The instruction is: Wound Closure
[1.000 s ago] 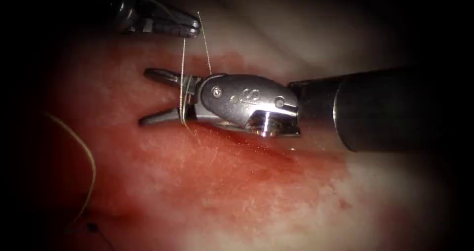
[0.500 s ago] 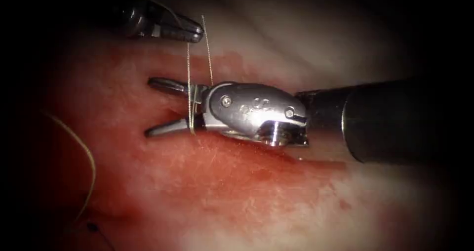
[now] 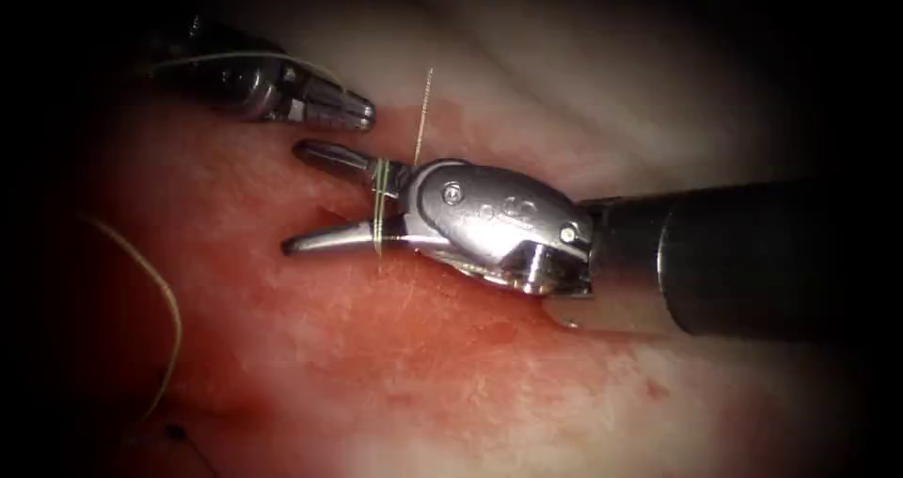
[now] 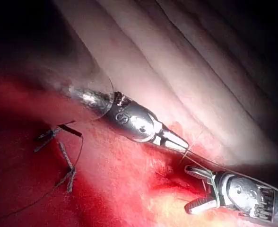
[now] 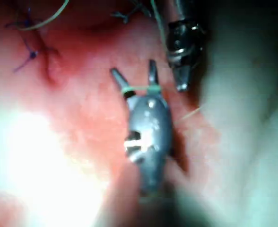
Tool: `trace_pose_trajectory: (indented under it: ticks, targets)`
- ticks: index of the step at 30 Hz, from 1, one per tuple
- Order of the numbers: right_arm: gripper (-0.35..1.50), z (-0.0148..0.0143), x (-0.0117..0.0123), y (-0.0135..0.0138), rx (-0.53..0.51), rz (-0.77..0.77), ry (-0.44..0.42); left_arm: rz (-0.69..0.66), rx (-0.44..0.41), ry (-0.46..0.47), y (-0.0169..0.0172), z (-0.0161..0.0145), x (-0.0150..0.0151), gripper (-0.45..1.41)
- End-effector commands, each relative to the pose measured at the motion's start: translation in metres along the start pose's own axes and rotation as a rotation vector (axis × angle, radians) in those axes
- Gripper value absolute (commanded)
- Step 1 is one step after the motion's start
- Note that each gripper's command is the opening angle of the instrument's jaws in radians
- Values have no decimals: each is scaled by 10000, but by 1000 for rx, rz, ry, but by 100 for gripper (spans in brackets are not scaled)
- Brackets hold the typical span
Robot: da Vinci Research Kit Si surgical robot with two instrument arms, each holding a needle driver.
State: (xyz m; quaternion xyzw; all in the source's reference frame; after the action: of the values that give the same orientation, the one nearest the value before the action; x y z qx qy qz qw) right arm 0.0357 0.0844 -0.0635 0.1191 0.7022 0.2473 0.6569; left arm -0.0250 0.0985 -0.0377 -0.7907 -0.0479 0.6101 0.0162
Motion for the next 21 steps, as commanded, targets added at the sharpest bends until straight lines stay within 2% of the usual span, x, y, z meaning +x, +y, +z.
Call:
trace_pose_trajectory:
  ticks: [1, 5, 9, 16, 21]
  targets:
    - [66, 2, -4, 5, -9, 5, 9, 1, 1, 3, 2, 1, -5, -35]
    - [66, -6, -6, 11, -53, 25, 45, 0, 2, -1, 18, -7, 1, -35]
    - [64, -10, -4, 10, -53, 43, 75, -3, 4, -3, 24, -6, 1, -35]
    - [62, -14, -4, 11, -68, 61, 88, -13, 5, -9, 33, -5, -4, -35]
    - [54, -22, -7, 14, -149, 133, 89, -24, 9, -13, 46, 0, -2, -35]
